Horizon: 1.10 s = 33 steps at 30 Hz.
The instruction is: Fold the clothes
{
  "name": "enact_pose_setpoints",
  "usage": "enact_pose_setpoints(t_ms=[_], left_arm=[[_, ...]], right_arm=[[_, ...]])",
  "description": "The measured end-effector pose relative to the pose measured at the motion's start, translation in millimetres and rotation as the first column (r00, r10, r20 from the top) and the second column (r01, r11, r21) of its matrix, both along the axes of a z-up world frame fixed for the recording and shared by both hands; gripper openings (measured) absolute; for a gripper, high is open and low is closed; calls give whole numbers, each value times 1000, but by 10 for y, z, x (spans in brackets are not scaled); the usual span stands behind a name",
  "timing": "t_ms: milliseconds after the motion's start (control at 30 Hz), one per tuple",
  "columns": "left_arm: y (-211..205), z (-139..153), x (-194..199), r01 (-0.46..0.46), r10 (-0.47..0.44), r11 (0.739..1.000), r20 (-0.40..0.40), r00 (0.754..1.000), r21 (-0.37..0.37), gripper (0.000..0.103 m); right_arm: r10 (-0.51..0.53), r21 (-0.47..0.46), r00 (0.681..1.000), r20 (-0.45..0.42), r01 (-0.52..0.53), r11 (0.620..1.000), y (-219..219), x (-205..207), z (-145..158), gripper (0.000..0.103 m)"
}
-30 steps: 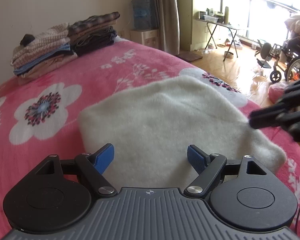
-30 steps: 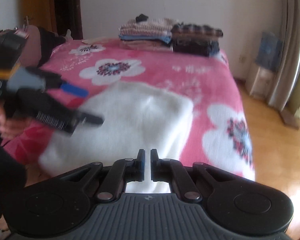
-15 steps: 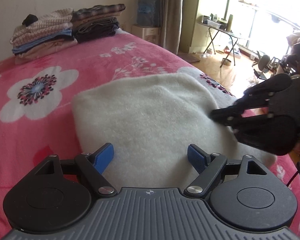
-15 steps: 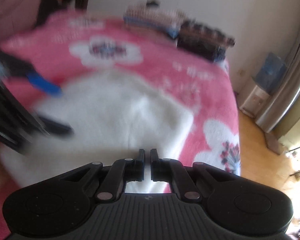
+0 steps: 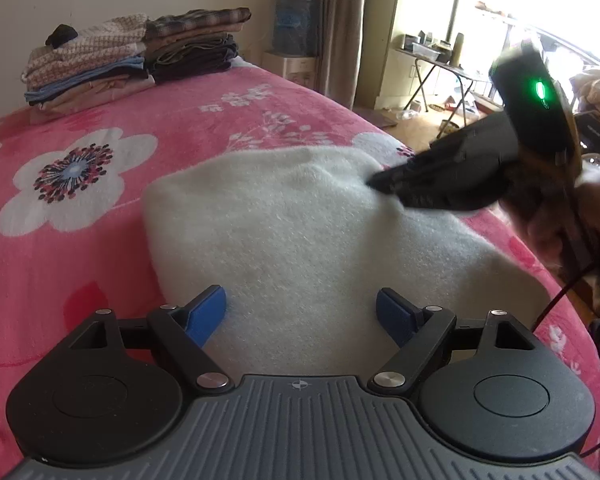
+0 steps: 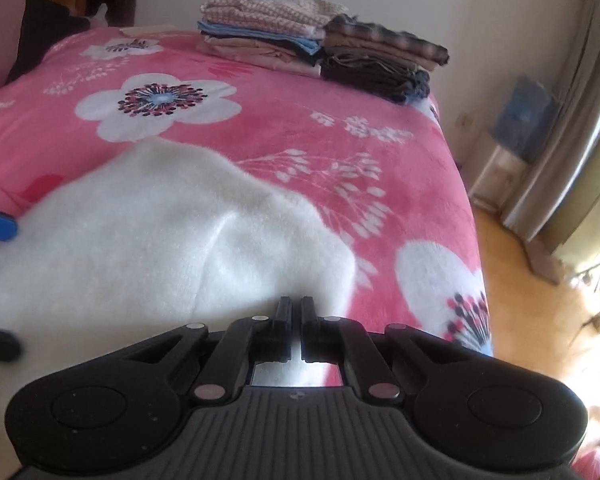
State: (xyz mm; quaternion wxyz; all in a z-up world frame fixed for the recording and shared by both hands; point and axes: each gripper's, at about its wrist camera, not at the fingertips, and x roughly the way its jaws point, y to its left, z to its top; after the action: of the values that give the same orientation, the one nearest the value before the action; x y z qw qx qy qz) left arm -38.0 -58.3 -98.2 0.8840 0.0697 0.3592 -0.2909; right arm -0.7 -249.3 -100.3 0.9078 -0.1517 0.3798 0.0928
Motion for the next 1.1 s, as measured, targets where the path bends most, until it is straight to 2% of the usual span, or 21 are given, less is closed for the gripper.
enact_pose_setpoints(t_ms=[133, 400, 467, 600, 700, 733, 800, 867, 967, 1100], left_arm=[[19, -16, -19, 6, -6, 1000, 3, 1000, -4, 85], [-1, -20, -12, 8, -8, 1000, 4, 1000, -3, 86], [5, -20, -21, 6, -6, 1000, 3, 1000, -6, 86], [6, -22, -36, 9, -9, 1000, 4, 1000, -7, 86], [-1, -18, -32, 8, -8, 1000, 1, 1000, -2, 86], [-4, -15, -31, 8, -8, 1000, 0, 1000, 0, 86], [-7, -14, -39, 10, -10, 1000, -4, 1000, 3, 86], [-6, -12, -43, 7, -7, 1000, -6, 1000, 5, 86], [13, -17, -37, 1, -1, 1000, -15, 1000, -6, 87], [4, -26, -37, 3, -3, 1000, -14, 1000, -7, 88]], right_arm=[[-17, 65, 1000, 22, 16, 998, -87, 26, 266, 3], [-94, 101, 995, -26, 96, 990, -141, 379, -60, 3], [-116, 132, 992, -52, 122, 984, -175, 419, 64, 3], [-113, 228, 994, -1, 111, 967, -241, 225, 383, 4], [-71, 279, 997, 3, 67, 958, -171, 197, 435, 4], [-64, 279, 998, -10, 64, 958, -133, 228, 387, 4], [-76, 256, 988, -131, 108, 960, -52, 372, 92, 3], [-50, 203, 993, -102, 71, 977, 58, 376, -91, 2], [-74, 151, 988, -135, 95, 984, 183, 452, 40, 3], [-23, 186, 999, -36, 29, 982, 271, 393, 339, 4]])
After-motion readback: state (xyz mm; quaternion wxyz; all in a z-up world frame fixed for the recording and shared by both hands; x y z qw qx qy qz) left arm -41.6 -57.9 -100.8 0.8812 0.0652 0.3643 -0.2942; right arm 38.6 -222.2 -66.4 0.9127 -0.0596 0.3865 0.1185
